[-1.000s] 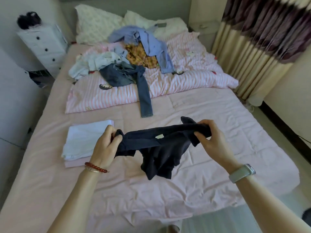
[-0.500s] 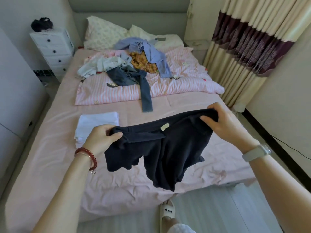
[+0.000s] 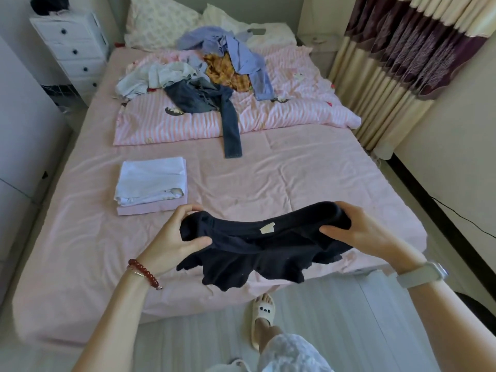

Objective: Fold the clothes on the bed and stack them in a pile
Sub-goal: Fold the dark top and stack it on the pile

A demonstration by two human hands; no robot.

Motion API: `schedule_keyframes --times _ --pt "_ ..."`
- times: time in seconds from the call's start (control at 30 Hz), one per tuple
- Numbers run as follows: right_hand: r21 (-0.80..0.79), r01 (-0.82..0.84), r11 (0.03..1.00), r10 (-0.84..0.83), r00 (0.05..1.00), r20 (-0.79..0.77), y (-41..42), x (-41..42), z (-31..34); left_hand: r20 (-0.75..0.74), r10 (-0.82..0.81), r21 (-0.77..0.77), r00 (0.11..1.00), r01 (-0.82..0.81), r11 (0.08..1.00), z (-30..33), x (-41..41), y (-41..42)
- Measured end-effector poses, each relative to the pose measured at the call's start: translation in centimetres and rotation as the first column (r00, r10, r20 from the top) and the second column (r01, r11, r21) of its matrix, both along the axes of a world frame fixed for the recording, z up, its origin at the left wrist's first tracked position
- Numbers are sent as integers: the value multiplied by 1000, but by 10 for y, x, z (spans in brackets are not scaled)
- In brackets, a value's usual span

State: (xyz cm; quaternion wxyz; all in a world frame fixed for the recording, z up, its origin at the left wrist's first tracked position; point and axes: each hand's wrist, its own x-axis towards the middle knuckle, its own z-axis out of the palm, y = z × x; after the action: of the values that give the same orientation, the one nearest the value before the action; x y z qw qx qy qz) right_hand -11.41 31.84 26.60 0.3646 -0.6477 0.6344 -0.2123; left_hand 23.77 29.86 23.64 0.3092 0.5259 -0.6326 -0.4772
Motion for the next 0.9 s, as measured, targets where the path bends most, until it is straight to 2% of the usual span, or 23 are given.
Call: schedule_keyframes --times 0.07,0.13,0.2,0.23,0.33,0.47,0.57,0.63,0.7,0.77,0.9 --pt "50 -7 999 4 998 60 6 -3 -1 -56 -31 65 998 35 997 -2 0 0" --pt "92 -4 996 -6 994 105 5 -9 -3 -181 -38 145 983 65 987 -6 5 -4" --pt "90 -1 996 -12 991 136 -8 -13 -6 -321 -24 205 947 94 974 -11 8 -14" --pt "61 6 998 -14 991 131 -18 -14 -8 -324 -1 215 946 75 974 -14 9 -22" --pt "-48 61 997 -57 995 85 -68 -8 -20 -194 63 200 979 -24 980 -26 4 -64" --pt "-91 72 993 -74 997 -21 -187 -1 -62 47 163 86 986 -166 982 -58 -17 -169" --pt "-89 85 992 -99 982 -161 -292 2 -107 198 331 29 922 -344 939 -101 -27 -263" --pt "-76 89 993 -109 944 -312 -349 3 -142 275 412 84 869 -449 890 -136 -31 -311" --pt "-19 164 986 -161 926 -341 -380 3 -178 274 474 187 837 -530 827 -175 -38 -332" --pt "110 244 963 -202 933 -298 -378 2 -216 279 502 282 818 -570 772 -213 -47 -323" --pt "436 254 863 -158 957 -244 -304 -10 -284 384 485 490 786 -619 614 -280 -61 -246"
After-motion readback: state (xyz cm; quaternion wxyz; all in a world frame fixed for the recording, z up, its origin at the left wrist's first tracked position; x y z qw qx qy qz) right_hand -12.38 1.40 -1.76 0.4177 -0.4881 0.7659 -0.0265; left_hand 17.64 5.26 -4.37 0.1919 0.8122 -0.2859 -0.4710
